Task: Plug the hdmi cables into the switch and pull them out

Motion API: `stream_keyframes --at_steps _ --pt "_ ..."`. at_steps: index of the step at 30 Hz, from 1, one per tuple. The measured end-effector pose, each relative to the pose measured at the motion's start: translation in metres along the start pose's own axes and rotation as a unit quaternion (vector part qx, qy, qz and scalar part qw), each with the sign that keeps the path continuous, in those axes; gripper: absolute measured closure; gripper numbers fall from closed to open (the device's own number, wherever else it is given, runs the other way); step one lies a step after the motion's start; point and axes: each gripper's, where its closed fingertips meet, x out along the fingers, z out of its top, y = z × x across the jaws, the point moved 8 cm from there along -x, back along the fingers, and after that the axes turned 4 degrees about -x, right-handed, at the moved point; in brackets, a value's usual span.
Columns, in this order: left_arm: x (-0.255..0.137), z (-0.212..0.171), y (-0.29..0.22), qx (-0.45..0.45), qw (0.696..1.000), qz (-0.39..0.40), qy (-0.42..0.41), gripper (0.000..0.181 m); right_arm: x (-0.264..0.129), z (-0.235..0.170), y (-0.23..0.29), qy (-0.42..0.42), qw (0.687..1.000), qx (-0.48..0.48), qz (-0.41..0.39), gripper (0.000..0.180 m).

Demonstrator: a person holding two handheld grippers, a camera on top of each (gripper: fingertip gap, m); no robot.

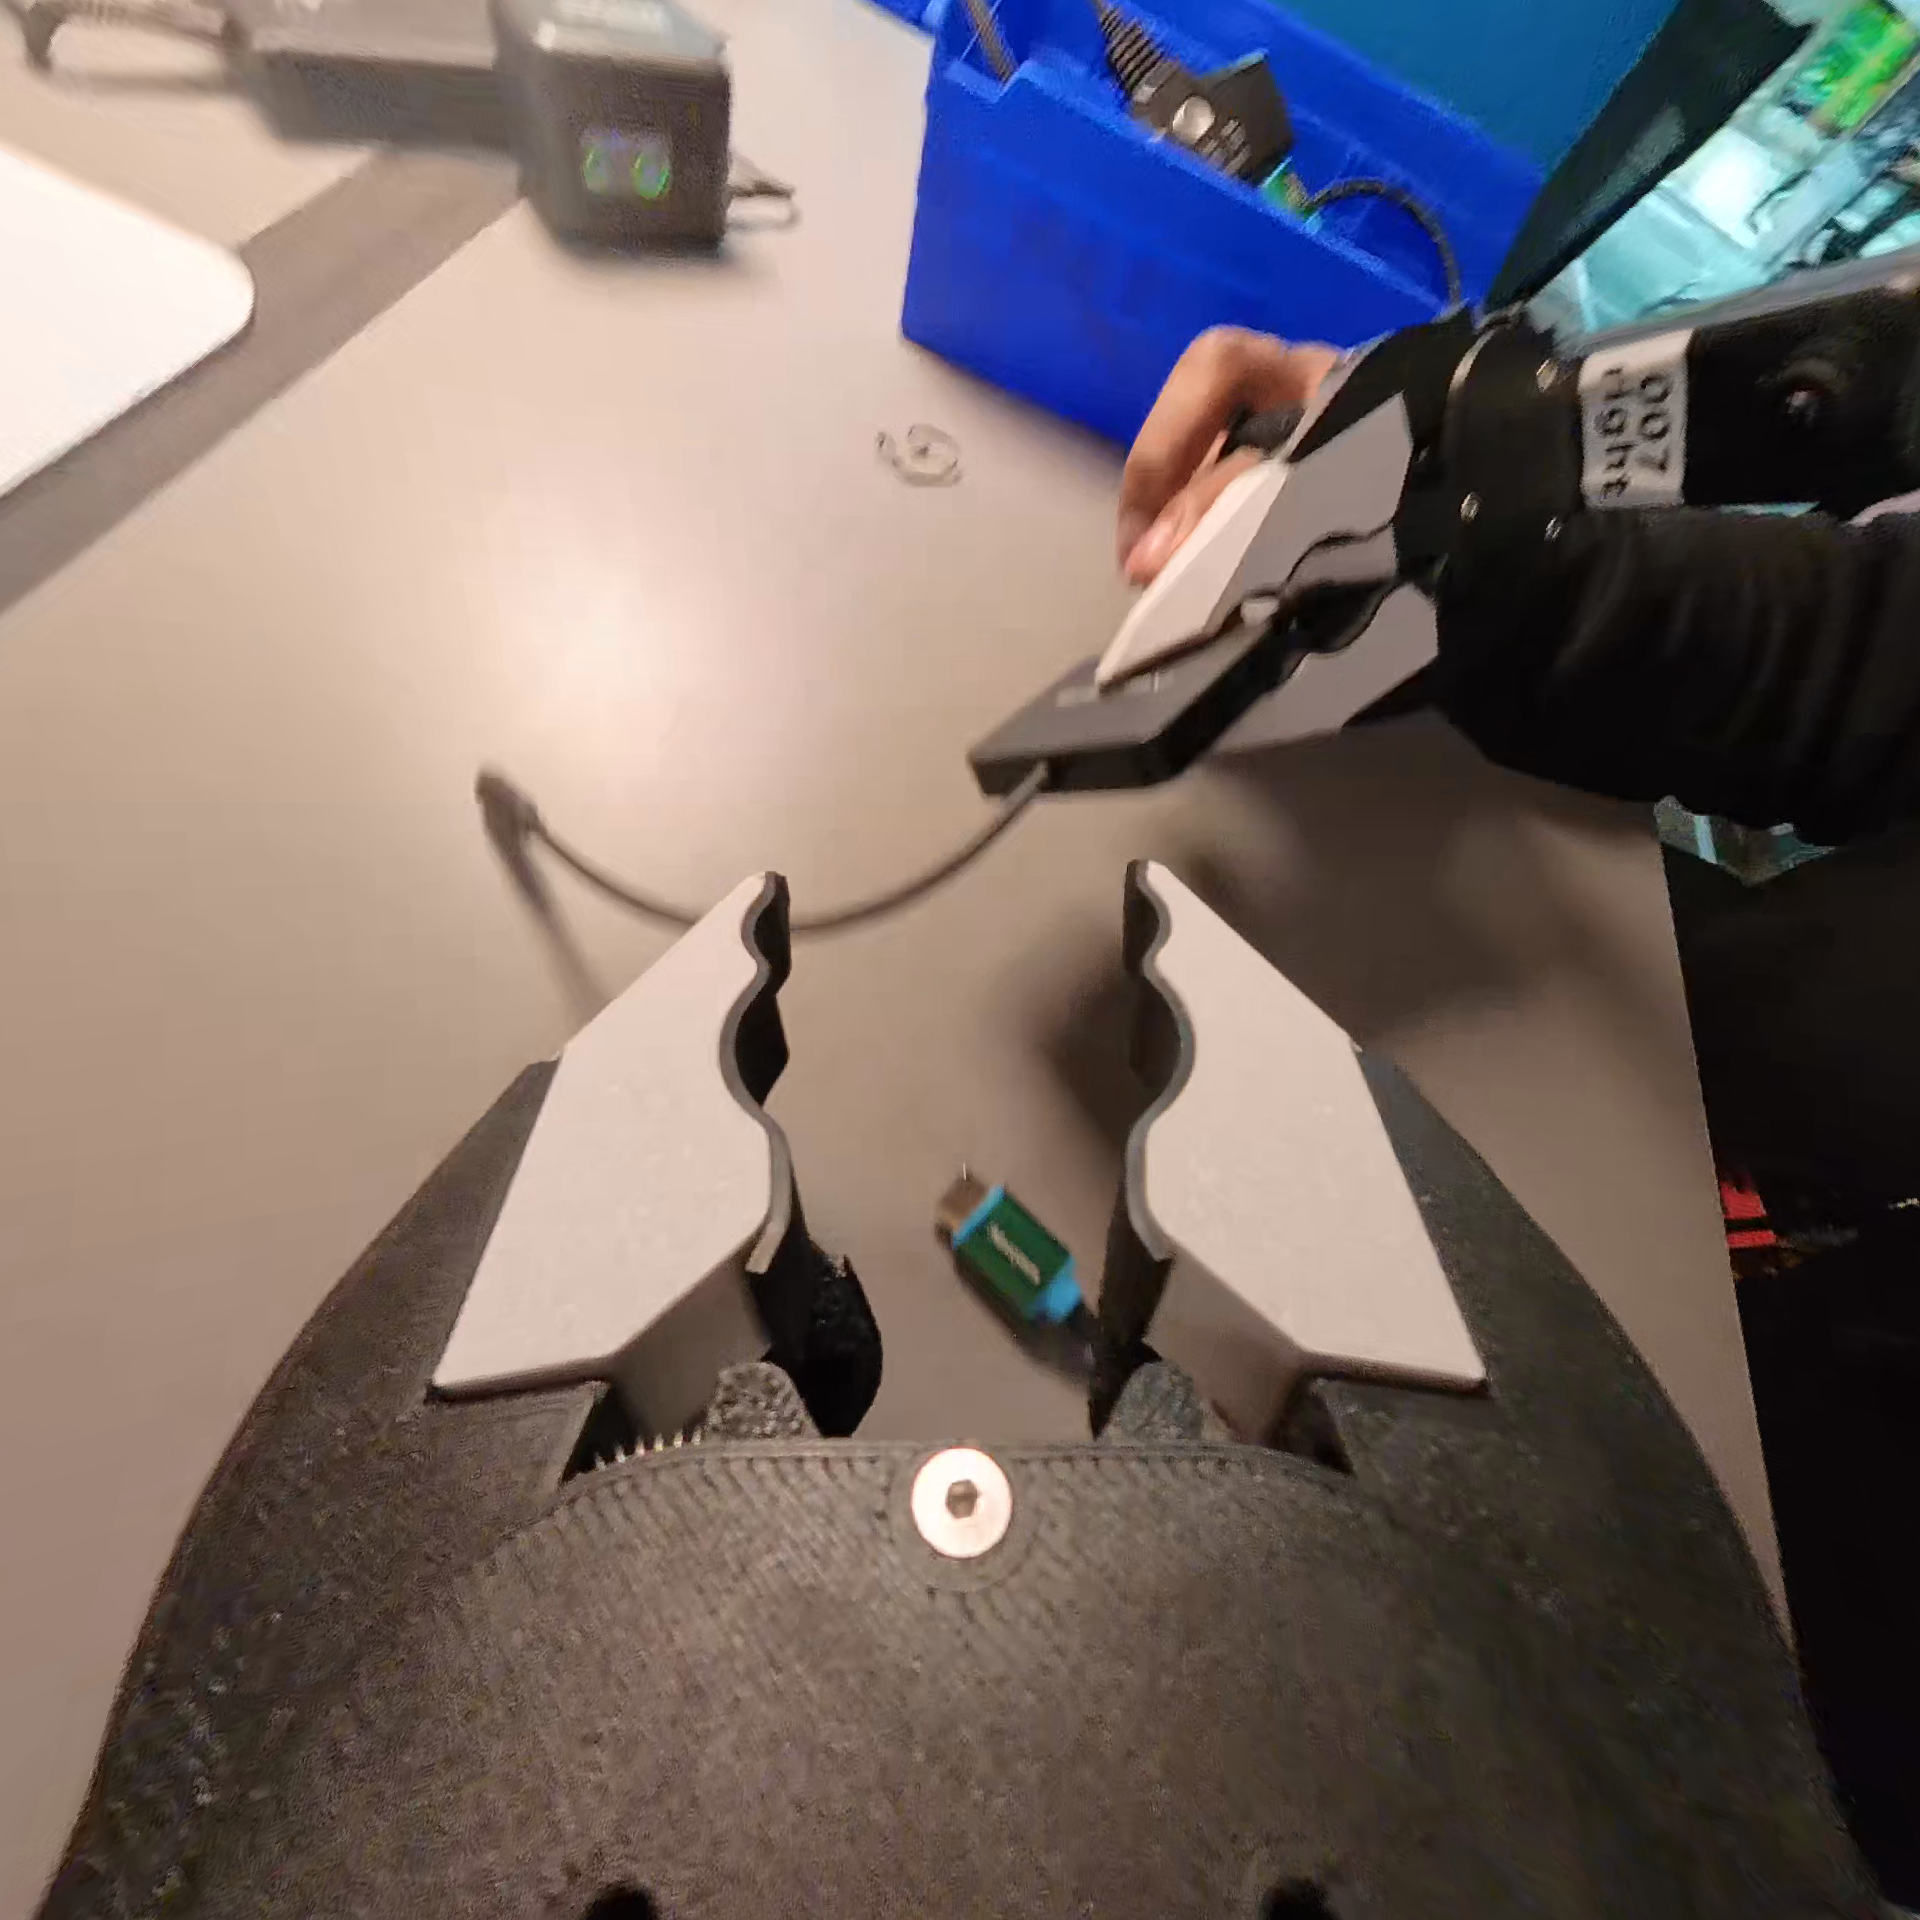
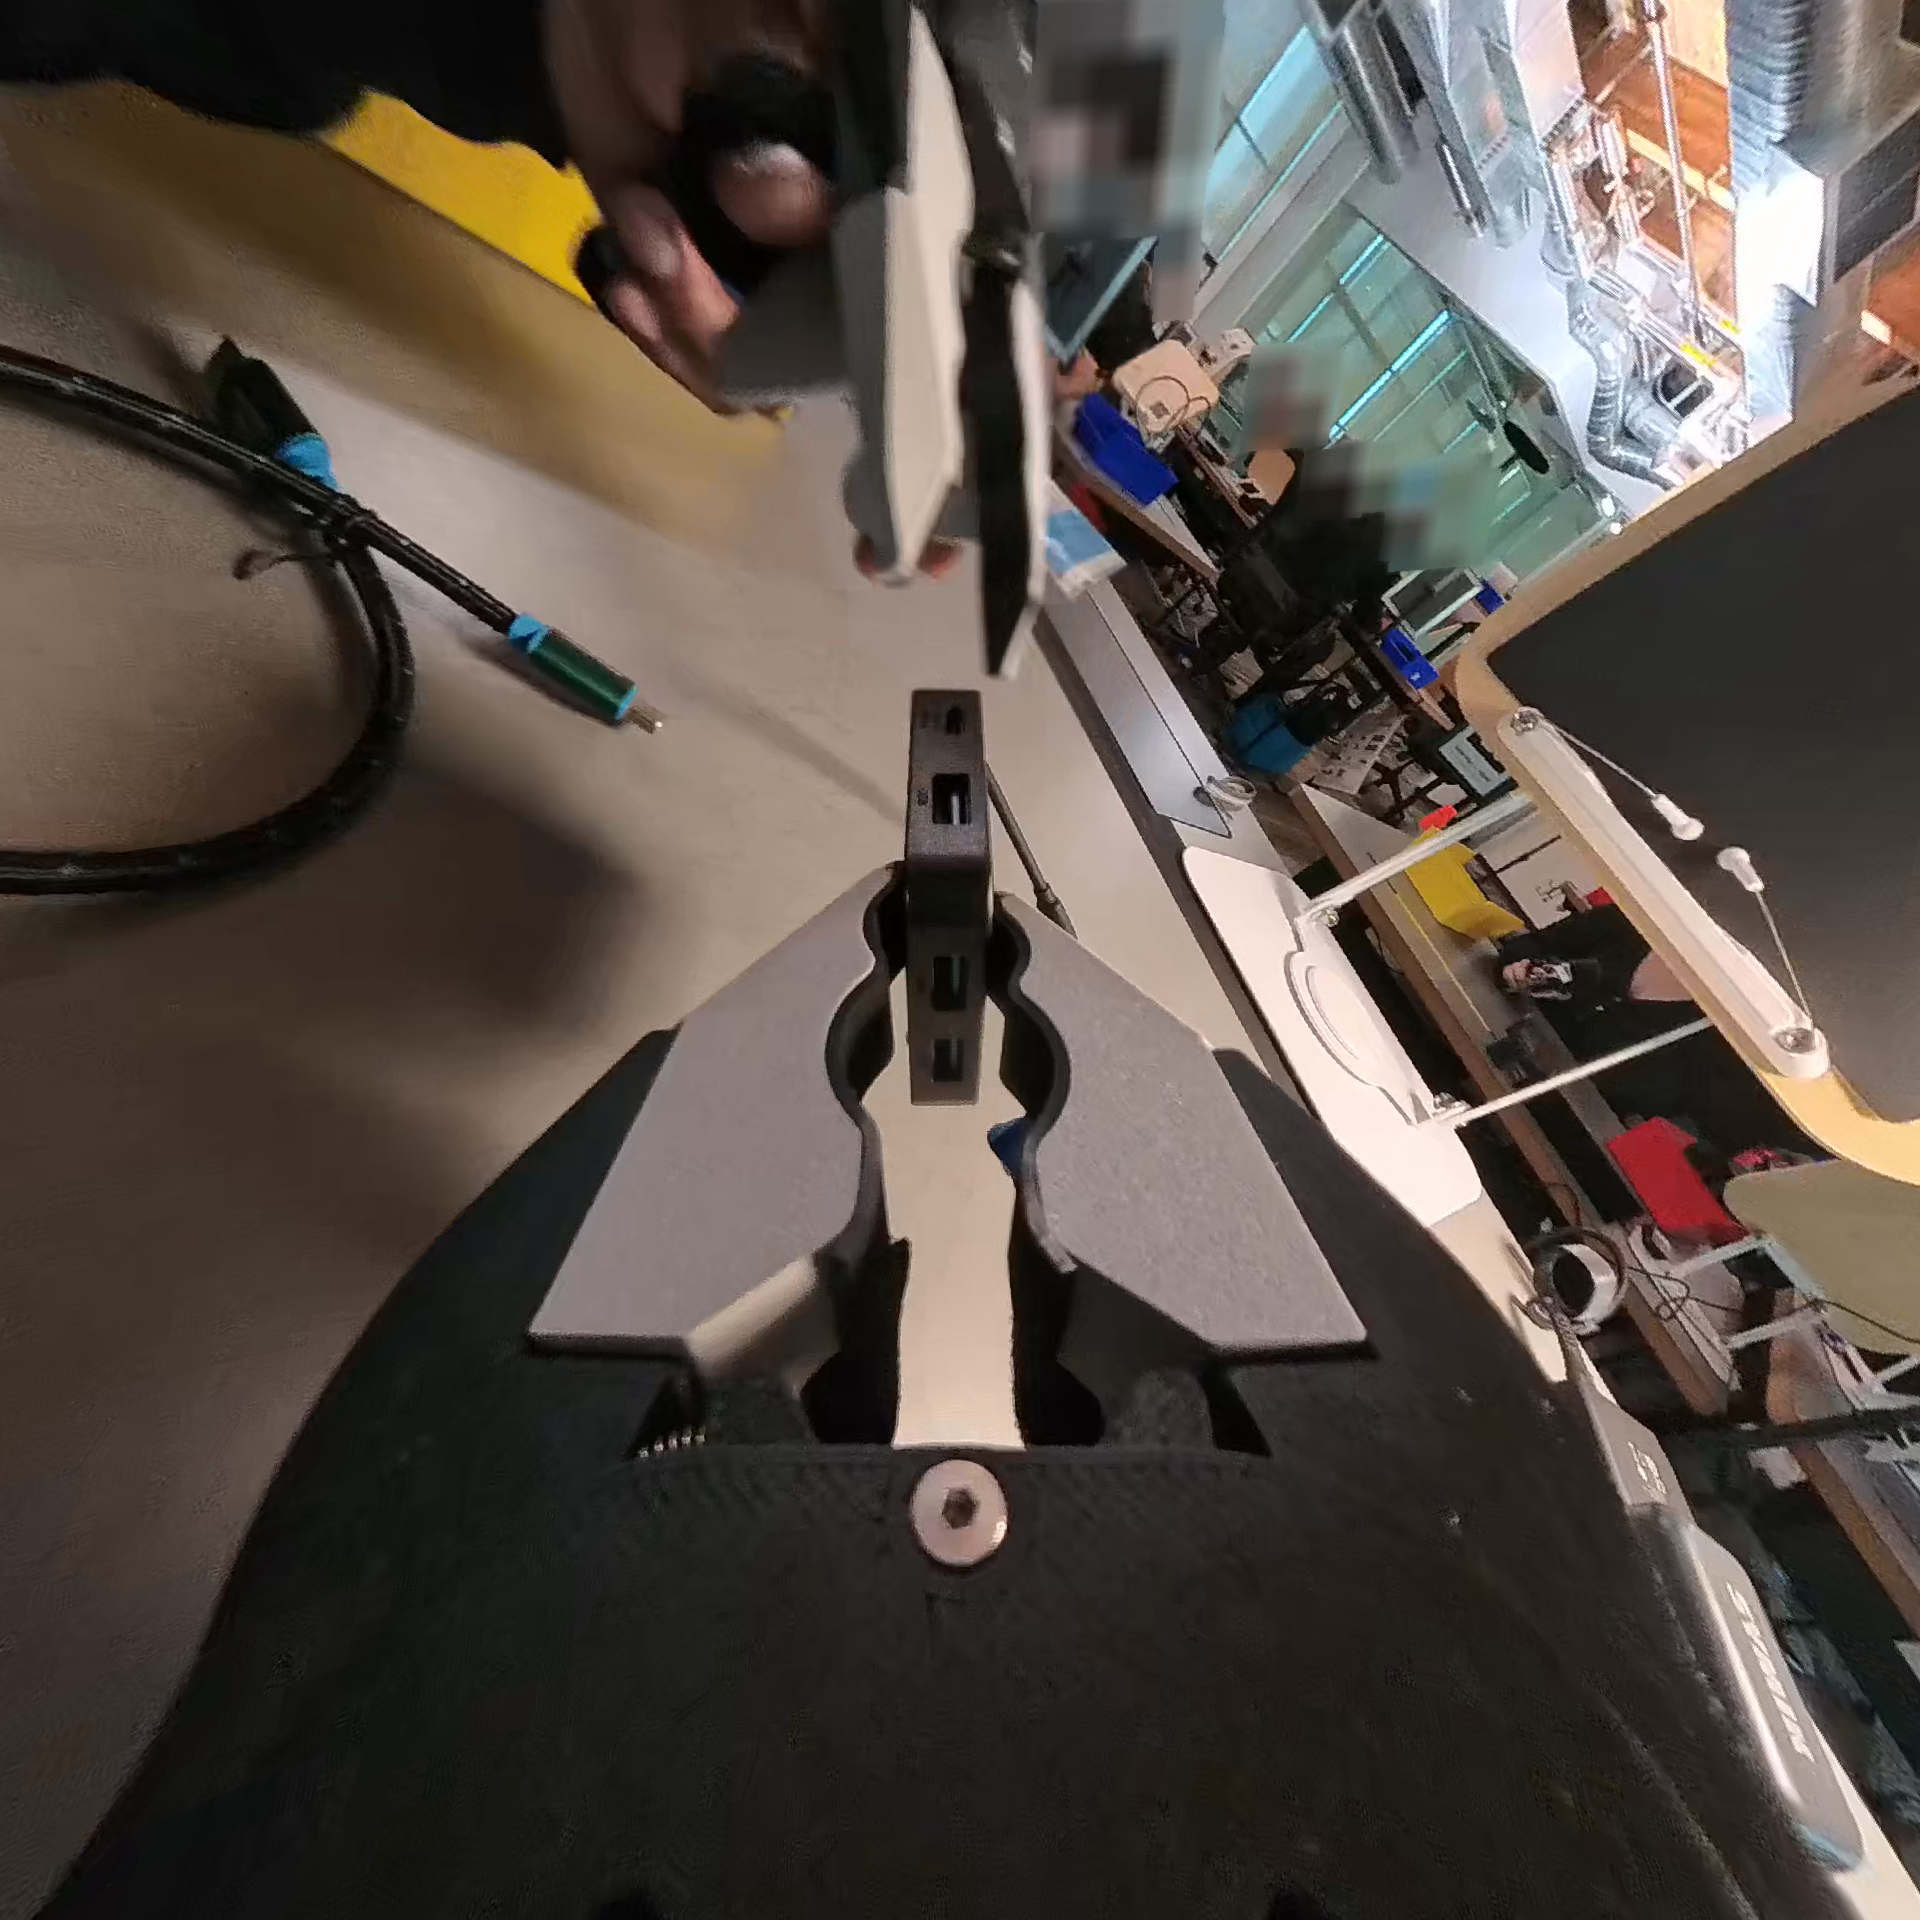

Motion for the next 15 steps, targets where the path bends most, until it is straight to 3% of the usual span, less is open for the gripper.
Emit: stream_keyframes --at_steps 8,15 --pt "-0.019 -0.072 -0.022 -0.045 0.995 0.028 0.082 0.118 0.006 -0.01 0.003 0.058 0.997 -0.039 -0.019 0.166" --pt "-0.009 -0.091 -0.022 -0.032 0.984 0.074 0.158 0.128 0.011 -0.017 0.008 0.1 0.992 -0.079 -0.023 0.166"
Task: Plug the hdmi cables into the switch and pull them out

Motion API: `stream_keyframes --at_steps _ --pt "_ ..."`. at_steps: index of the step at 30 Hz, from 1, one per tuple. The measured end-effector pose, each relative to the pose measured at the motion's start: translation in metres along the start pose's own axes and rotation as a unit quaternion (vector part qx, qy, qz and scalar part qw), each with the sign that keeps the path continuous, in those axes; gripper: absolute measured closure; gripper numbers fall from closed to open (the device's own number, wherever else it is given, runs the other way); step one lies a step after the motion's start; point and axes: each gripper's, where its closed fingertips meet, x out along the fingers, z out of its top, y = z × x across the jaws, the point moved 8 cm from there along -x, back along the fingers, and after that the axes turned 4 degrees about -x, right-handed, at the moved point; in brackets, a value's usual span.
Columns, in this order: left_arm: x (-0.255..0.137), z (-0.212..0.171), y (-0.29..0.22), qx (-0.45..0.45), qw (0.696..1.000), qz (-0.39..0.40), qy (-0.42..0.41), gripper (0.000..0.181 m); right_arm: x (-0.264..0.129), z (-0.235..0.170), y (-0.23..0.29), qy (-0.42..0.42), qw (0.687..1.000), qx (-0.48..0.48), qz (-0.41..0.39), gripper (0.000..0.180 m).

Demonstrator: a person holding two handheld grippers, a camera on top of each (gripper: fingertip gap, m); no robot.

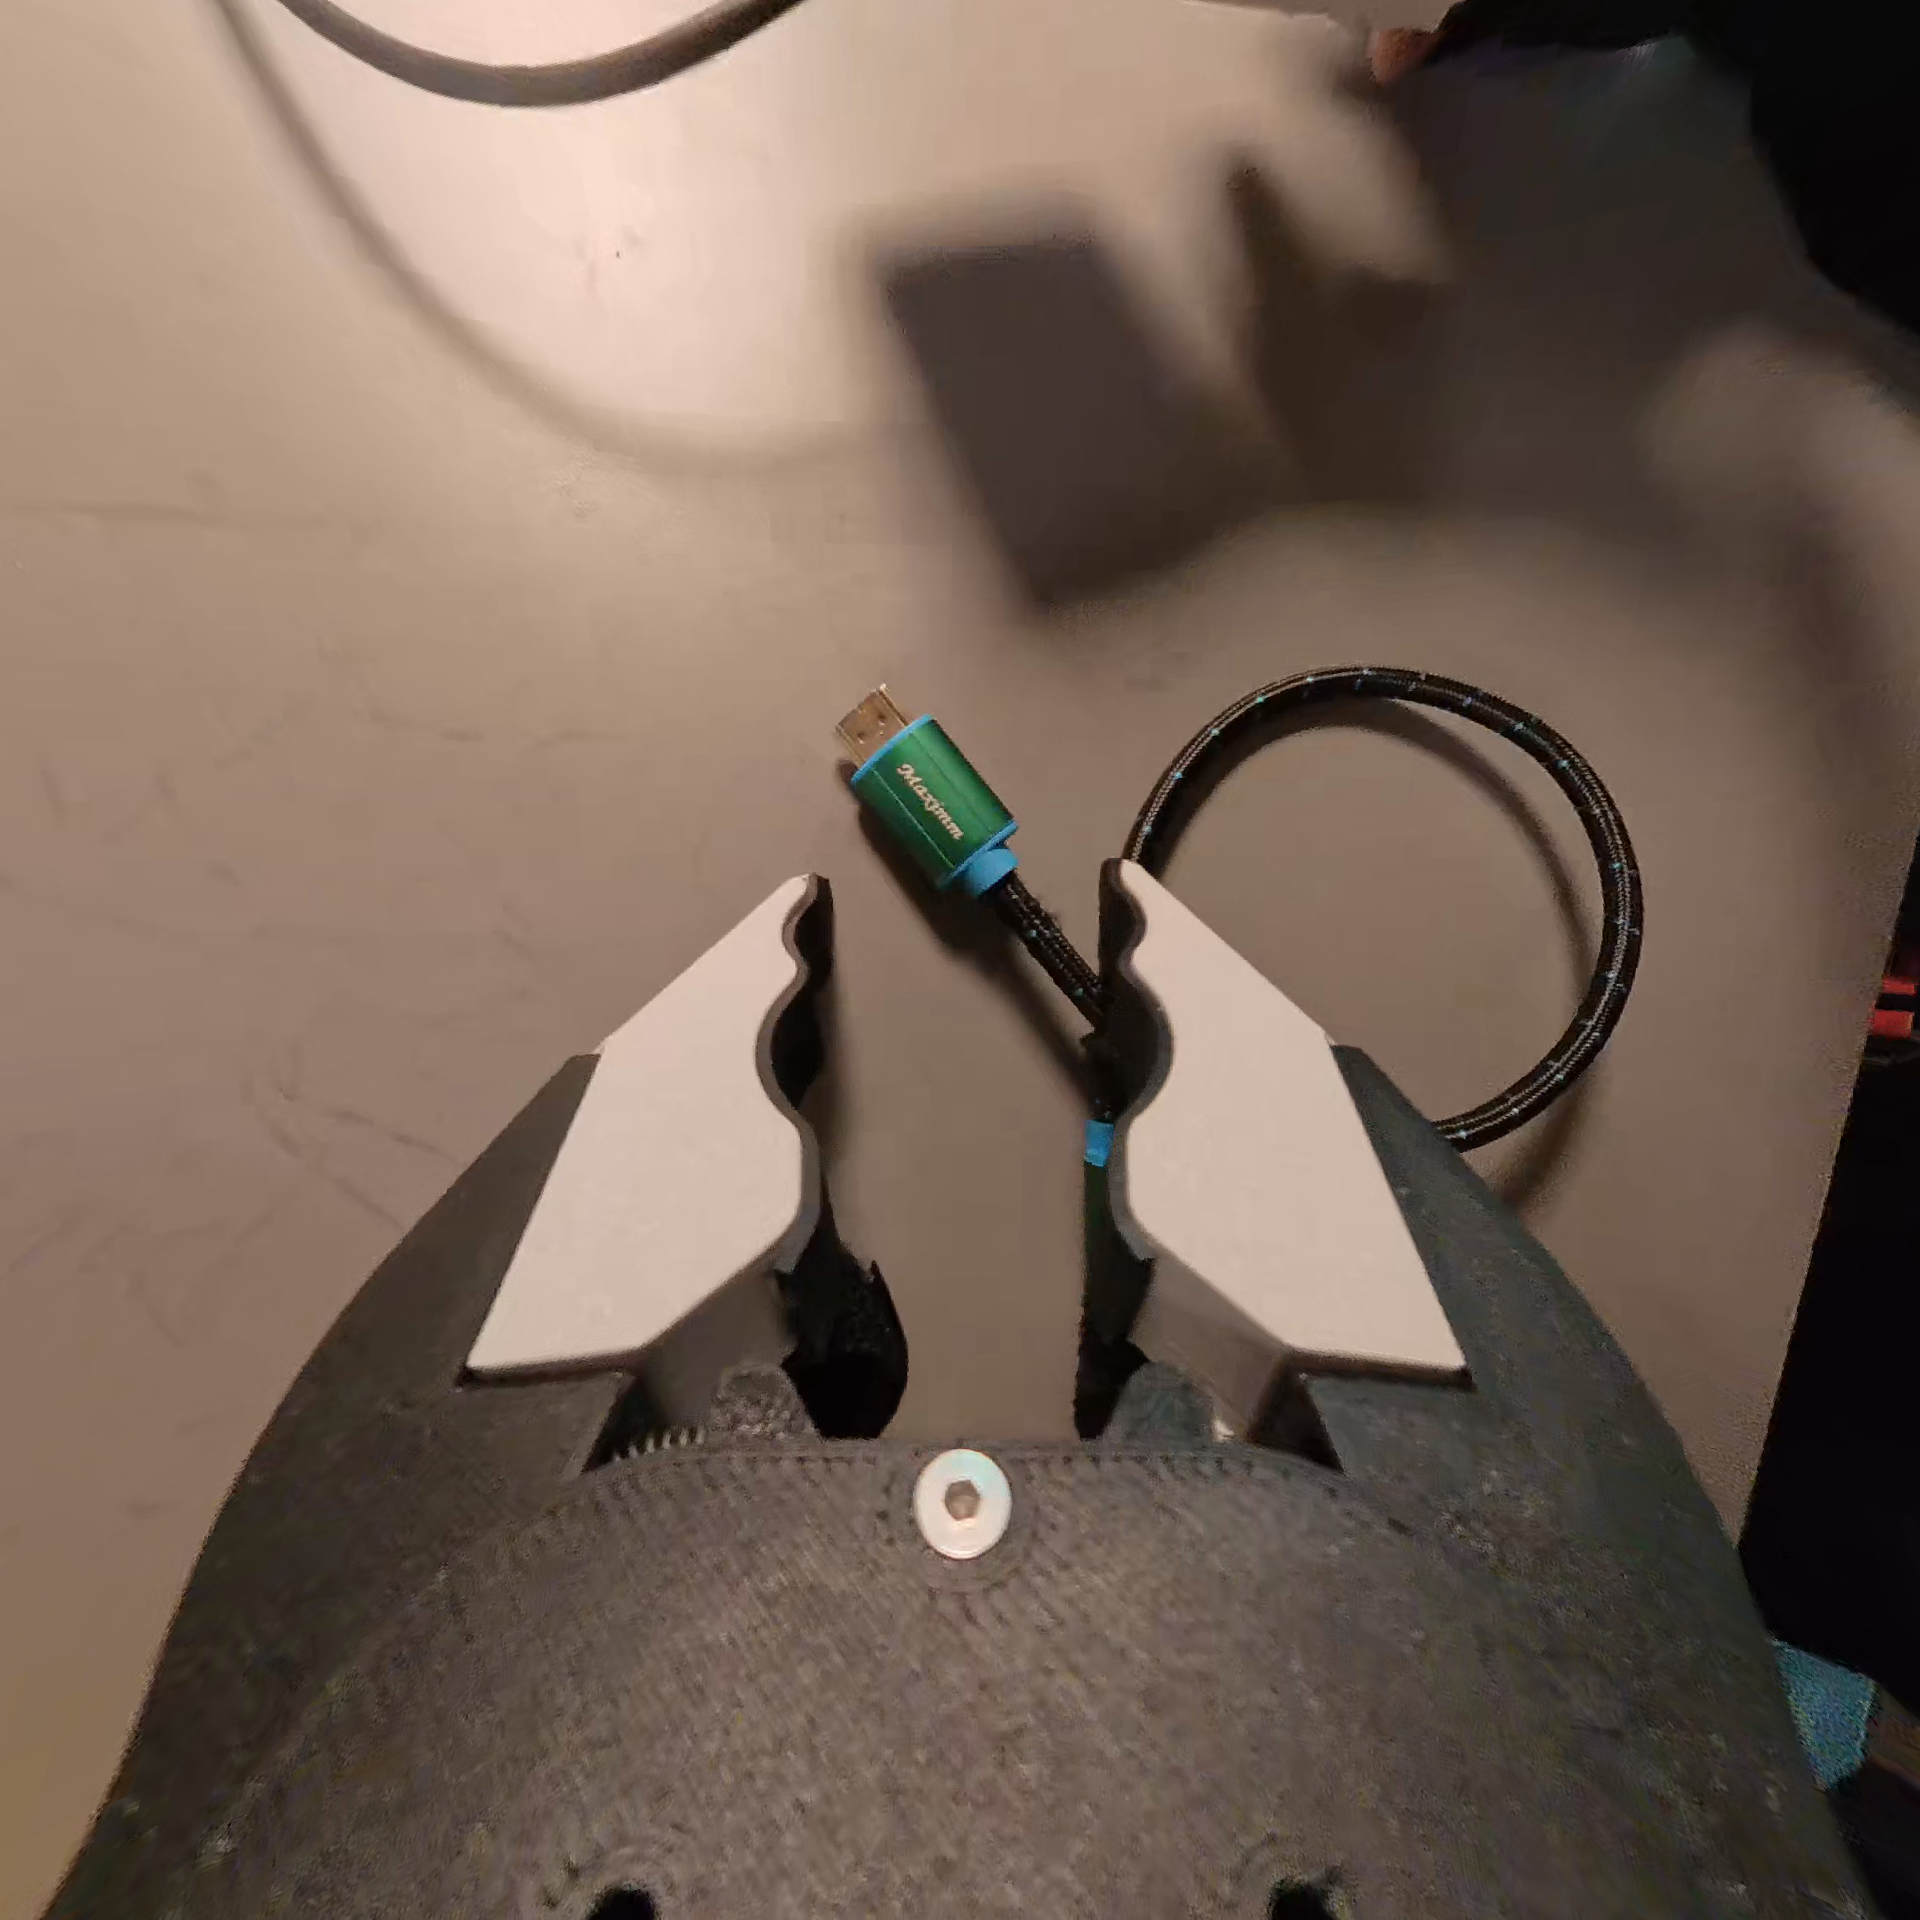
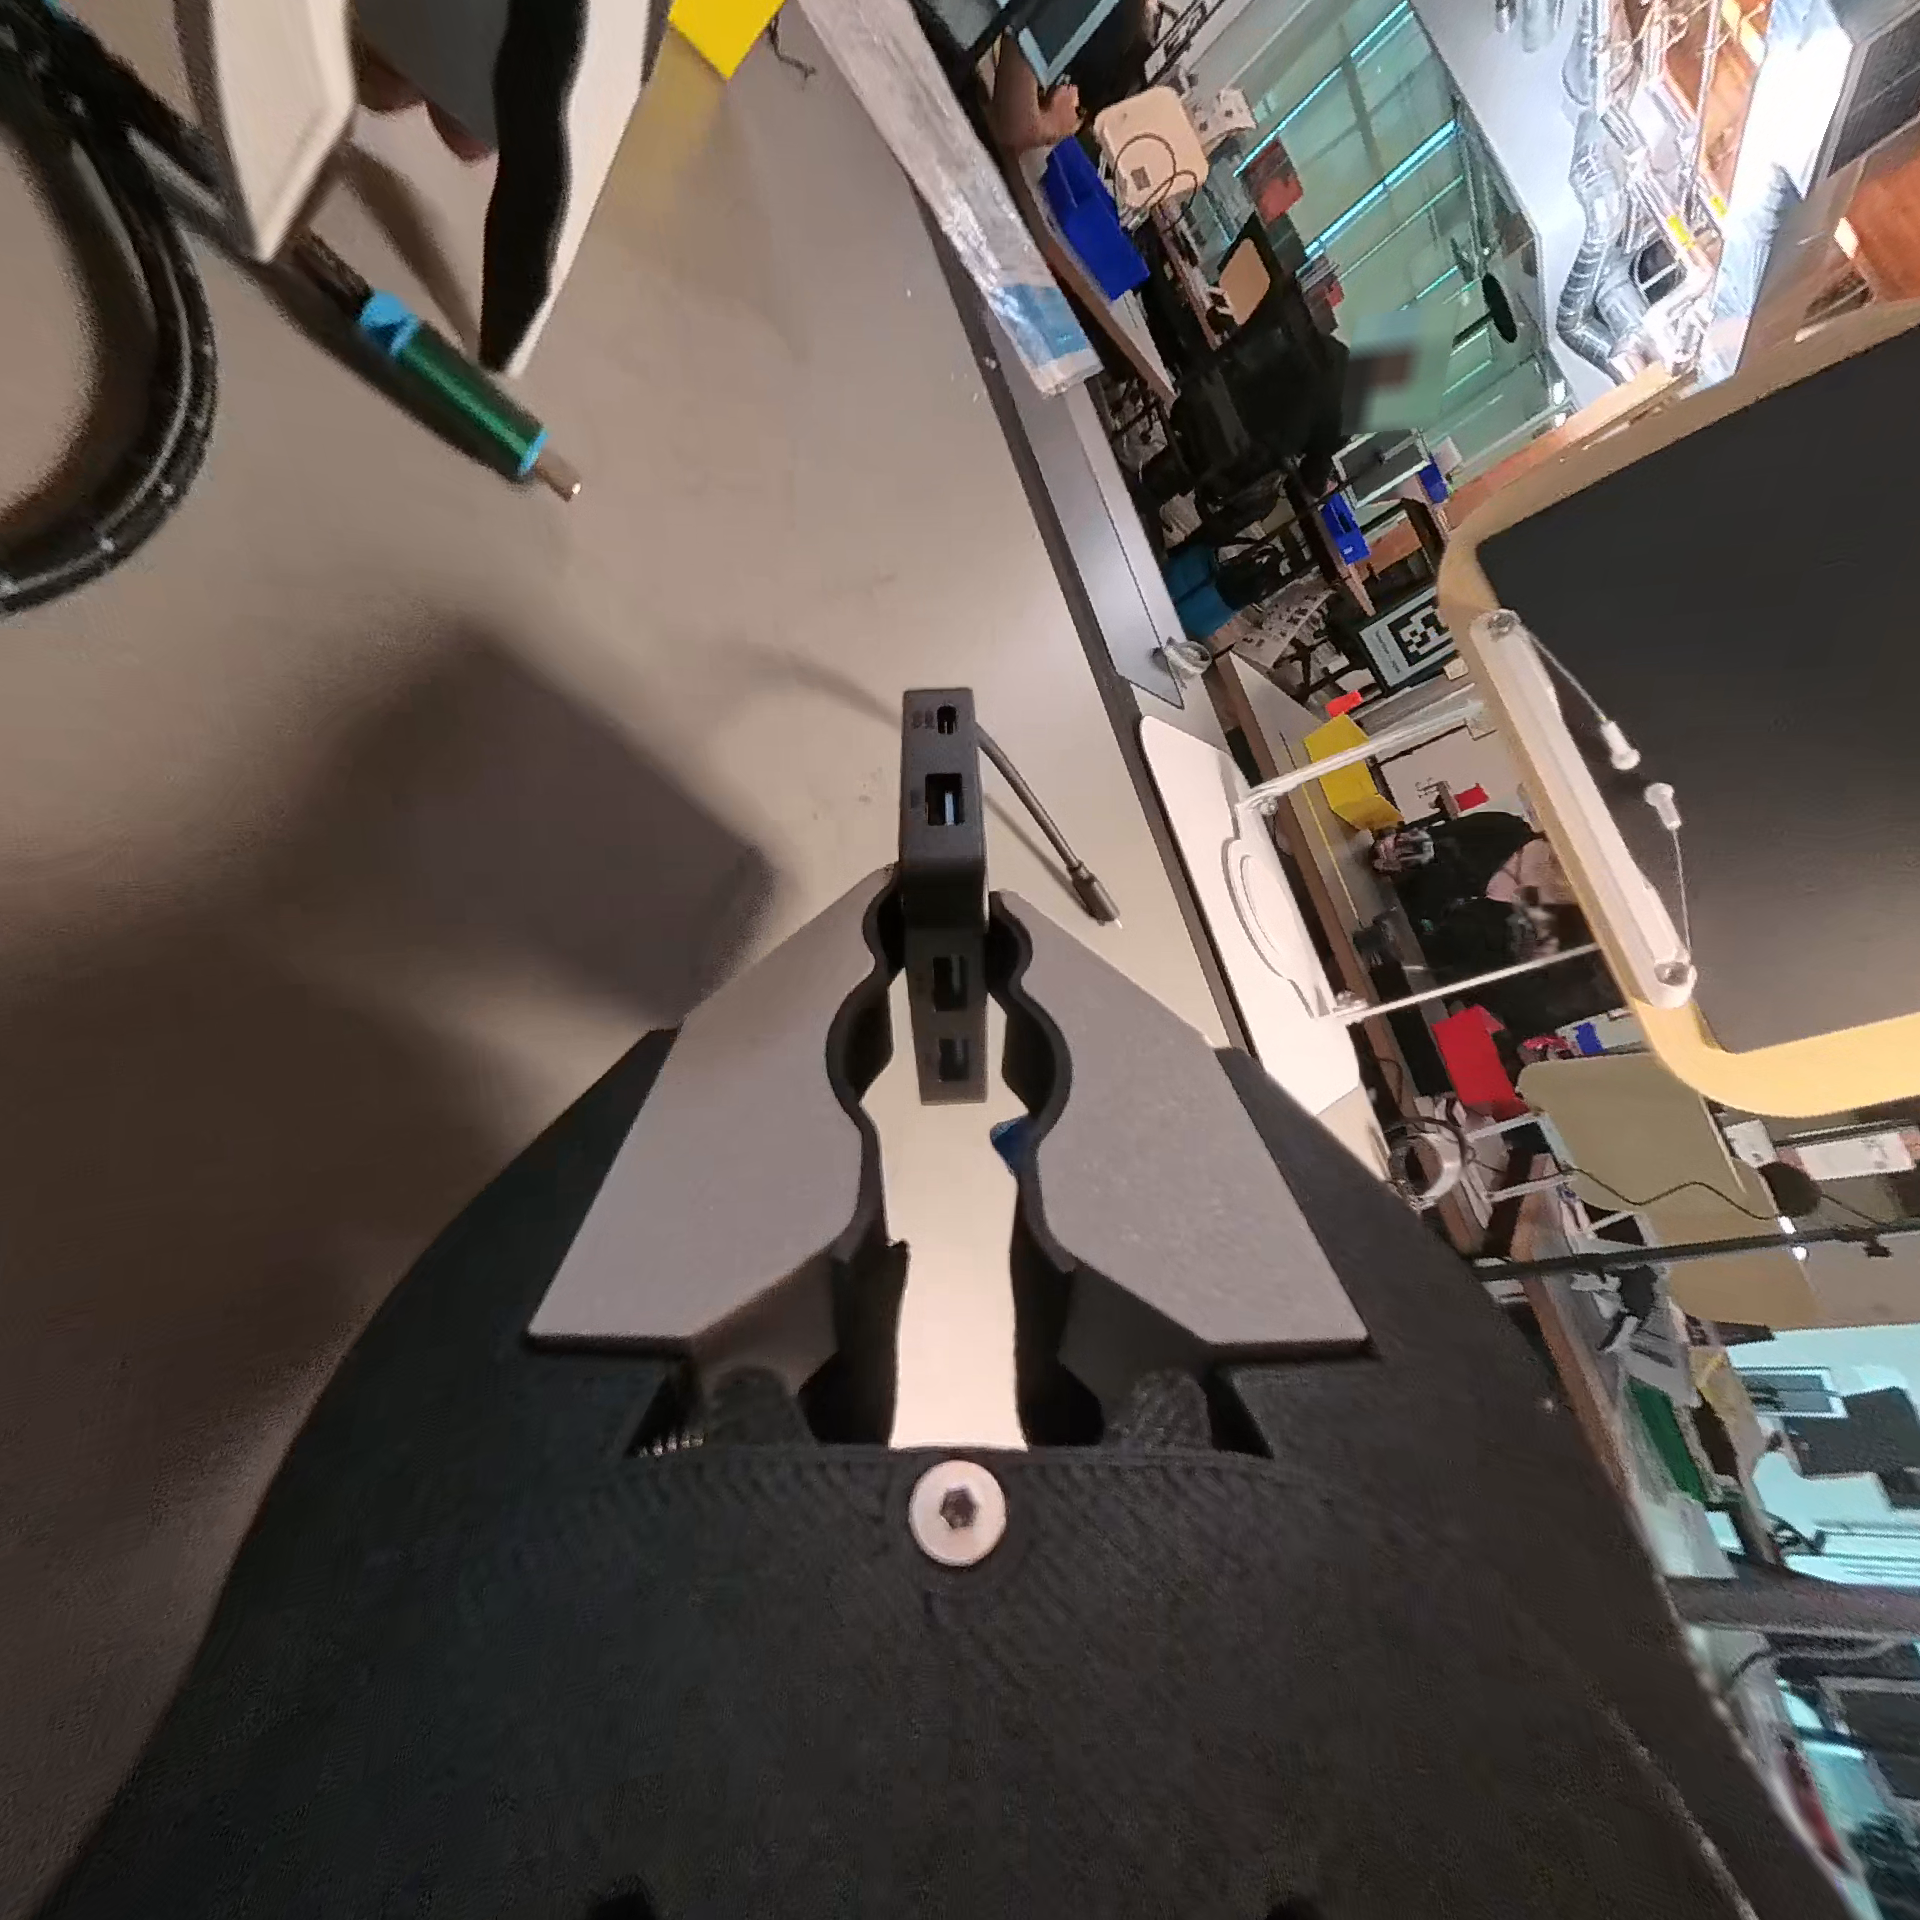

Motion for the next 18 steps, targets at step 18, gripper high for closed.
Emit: stream_keyframes --at_steps 18 --pt "0.018 0.029 -0.012 0.021 0.992 -0.041 -0.12 0.163 0.005 -0.002 0.007 0.001 1.0 0.013 0.026 0.164"
